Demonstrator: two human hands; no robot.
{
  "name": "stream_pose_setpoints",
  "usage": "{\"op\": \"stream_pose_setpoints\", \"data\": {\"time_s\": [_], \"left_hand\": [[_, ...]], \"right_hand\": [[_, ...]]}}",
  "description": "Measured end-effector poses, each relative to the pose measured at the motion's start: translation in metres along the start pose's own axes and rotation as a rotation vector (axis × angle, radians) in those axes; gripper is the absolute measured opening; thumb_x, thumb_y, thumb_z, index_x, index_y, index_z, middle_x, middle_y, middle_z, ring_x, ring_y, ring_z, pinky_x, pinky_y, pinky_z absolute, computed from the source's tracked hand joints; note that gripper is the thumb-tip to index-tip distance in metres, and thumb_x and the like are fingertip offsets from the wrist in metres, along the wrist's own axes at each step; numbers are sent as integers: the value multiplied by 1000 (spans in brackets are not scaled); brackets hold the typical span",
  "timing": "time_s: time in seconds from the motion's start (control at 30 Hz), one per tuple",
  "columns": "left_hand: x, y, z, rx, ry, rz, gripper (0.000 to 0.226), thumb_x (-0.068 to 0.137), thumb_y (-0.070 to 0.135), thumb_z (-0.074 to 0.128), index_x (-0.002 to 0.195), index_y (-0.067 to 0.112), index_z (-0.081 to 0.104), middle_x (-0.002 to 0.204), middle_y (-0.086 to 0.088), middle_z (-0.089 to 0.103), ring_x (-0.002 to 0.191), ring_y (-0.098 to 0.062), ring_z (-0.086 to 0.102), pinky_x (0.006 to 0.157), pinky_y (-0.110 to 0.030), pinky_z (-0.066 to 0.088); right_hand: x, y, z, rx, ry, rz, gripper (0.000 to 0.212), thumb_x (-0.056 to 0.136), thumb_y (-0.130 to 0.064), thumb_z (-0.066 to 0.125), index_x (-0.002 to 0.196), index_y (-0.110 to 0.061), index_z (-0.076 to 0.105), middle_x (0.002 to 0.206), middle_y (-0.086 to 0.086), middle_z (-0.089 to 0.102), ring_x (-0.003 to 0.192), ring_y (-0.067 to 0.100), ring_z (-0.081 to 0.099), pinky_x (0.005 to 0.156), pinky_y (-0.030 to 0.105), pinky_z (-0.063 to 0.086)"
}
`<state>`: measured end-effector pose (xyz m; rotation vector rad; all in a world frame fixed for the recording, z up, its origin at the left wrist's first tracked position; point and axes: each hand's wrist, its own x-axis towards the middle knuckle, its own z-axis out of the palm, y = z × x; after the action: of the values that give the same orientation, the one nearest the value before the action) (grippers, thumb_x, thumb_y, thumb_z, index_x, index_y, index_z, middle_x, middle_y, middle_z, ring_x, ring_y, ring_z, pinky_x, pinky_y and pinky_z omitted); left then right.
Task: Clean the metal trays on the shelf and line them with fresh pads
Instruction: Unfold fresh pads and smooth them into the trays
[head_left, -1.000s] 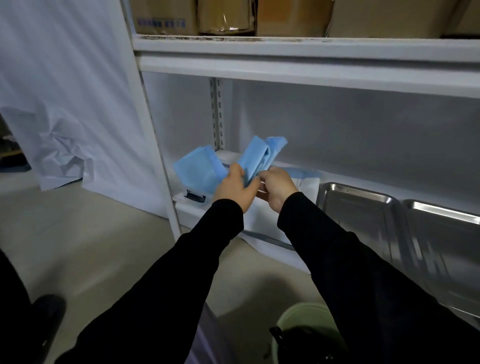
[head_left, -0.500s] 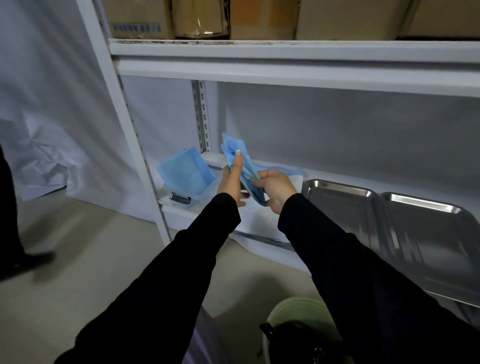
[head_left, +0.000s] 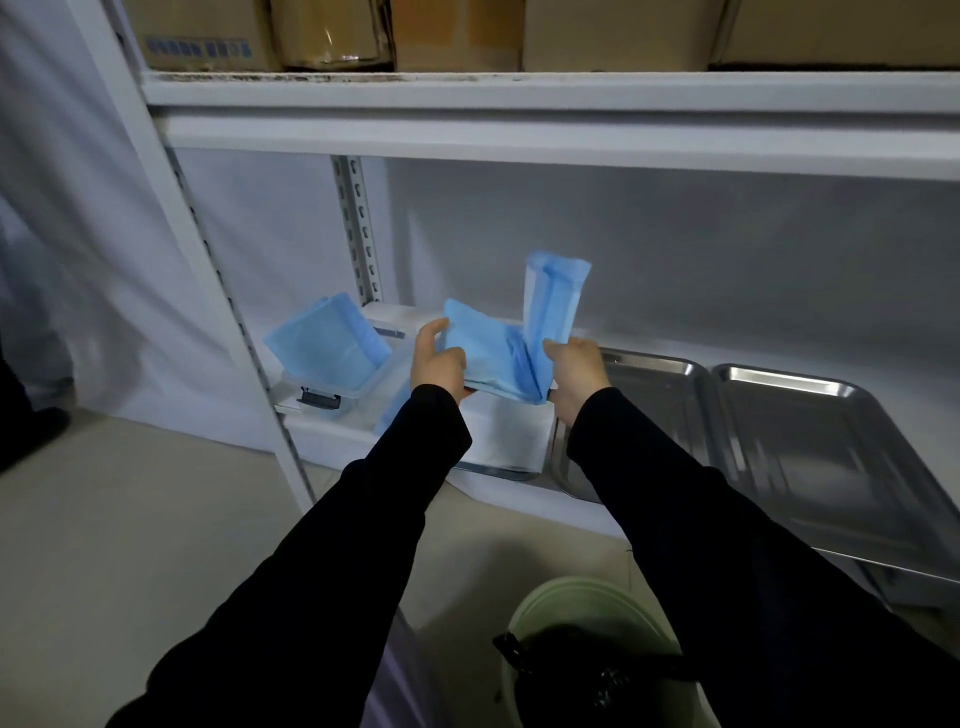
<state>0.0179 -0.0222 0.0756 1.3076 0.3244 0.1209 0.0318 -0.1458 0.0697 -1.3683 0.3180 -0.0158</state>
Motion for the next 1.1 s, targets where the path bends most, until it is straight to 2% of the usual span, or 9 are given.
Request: {"op": "stream_pose_setpoints", "data": {"time_s": [0.17,0.3,0.4,0.5,0.6,0.67,0.77,0.93,1.1], "left_hand": [[5,-9,3,157,-6,131,59,83,-16,28,126,14,55,113,-1,44,71,-8,48,66,-22,46],[5,-12,4,268,-16,214,59,82,-16,29,125,13,57,121,-1,47,86,-16,50,52,-4,41],[8,-18,7,391,10,196,54,85,-7,35,129,18,54,136,-5,45,105,-27,54,84,-22,50],[5,-23,13,592,-5,145,48,91,10,47,139,16,45,148,-9,30,125,-27,47,99,-22,36],[2,-31,21,789,-72,110,73,80,51,63,140,15,42,146,-9,34,132,-25,41,108,-31,34],[-2,-34,28,879,-107,116,103,50,79,63,132,19,48,134,-5,48,125,-24,48,105,-36,41],[-3,-42,37,927,-147,123,125,25,82,63,133,22,45,129,-1,53,121,-22,50,102,-38,44],[1,-51,49,898,-178,155,102,58,59,78,141,18,34,138,-7,44,130,-25,39,104,-35,36],[3,-53,68,664,-210,55,65,94,42,49,147,11,28,150,-14,33,136,-29,35,113,-35,29]], "right_hand": [[4,8,-8,26,34,65,46,84,-3,63,127,0,47,124,15,58,112,32,59,103,45,46],[3,10,-17,78,69,163,34,95,-5,48,129,0,49,128,14,57,120,30,54,100,33,44],[1,10,-23,184,69,201,32,99,-7,40,130,-6,47,138,17,50,120,31,53,97,39,45],[-3,8,-27,313,65,248,31,101,-13,39,131,-10,45,131,15,54,121,33,53,87,45,47],[-4,5,-36,376,56,213,31,101,-13,37,132,-9,45,116,14,56,122,34,53,88,45,47],[-5,3,-42,412,51,209,30,101,-12,37,130,-7,46,122,16,58,121,34,55,93,45,48],[-4,2,-52,426,64,197,33,101,-10,37,133,-7,45,129,15,57,120,34,55,92,44,49],[-3,2,-69,344,84,160,33,100,-5,38,131,-1,47,120,17,58,119,33,56,102,40,46],[-1,3,-85,265,186,169,32,94,2,46,125,-3,52,96,10,59,79,21,58,80,33,51]]}}
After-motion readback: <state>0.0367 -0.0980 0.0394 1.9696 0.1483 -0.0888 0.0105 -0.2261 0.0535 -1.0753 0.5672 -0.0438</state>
